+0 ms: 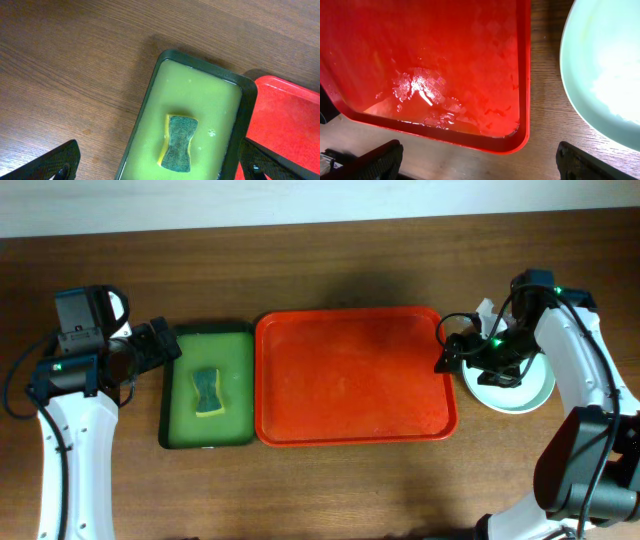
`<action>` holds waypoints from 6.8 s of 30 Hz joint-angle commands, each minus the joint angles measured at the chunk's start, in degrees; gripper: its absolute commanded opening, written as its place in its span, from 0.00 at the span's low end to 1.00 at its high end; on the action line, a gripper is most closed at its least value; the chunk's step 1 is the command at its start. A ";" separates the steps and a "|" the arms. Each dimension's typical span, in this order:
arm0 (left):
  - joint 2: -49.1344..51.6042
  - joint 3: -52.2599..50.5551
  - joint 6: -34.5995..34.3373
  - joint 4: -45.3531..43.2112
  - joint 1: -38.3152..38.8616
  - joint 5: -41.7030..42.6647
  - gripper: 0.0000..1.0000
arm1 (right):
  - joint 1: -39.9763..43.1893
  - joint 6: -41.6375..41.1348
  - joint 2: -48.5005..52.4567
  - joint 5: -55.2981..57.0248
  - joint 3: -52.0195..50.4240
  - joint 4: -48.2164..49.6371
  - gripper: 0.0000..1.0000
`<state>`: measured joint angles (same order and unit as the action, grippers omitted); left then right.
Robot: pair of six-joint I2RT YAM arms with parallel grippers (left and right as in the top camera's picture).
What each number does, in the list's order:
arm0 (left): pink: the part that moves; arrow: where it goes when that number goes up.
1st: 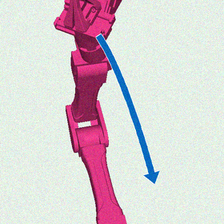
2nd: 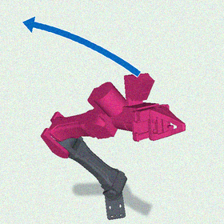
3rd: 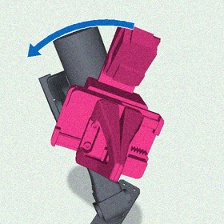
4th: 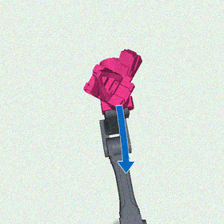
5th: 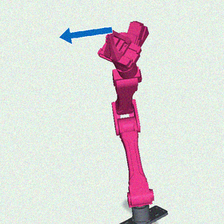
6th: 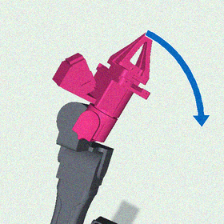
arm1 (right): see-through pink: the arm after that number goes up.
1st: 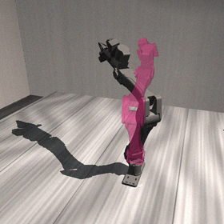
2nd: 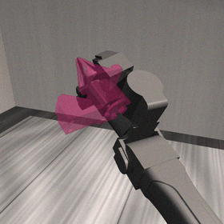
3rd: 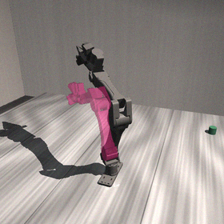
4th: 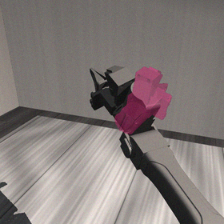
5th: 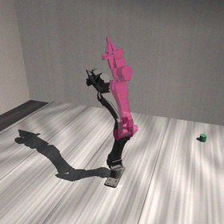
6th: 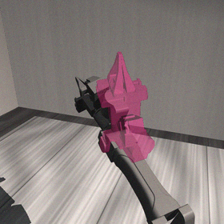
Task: Clean dirty plates on tray and stack at the side
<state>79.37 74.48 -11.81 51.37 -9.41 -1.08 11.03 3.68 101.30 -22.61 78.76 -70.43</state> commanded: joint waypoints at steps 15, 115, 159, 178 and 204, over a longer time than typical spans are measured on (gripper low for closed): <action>-0.48 0.68 -0.72 -0.04 -0.24 -0.37 0.99 | -0.42 0.59 -1.25 -0.74 1.07 -0.02 0.99; -23.85 -2.38 -0.72 8.33 3.32 -2.82 0.99 | -14.32 10.88 -100.98 3.34 -78.44 67.58 0.98; -79.08 -73.96 8.90 -46.56 15.26 1.81 0.99 | -14.32 10.88 -100.98 3.34 -78.44 67.58 0.98; -79.03 -73.96 8.87 -46.58 15.28 1.77 0.99 | -14.32 10.88 -100.98 3.34 -78.44 67.58 0.98; -79.03 -73.96 8.87 -46.60 15.28 1.75 0.99 | -14.32 10.88 -100.98 3.34 -78.44 67.58 0.98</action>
<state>0.62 0.62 -4.03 4.32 5.67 0.64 -3.73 15.00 0.69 -18.94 0.62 -2.59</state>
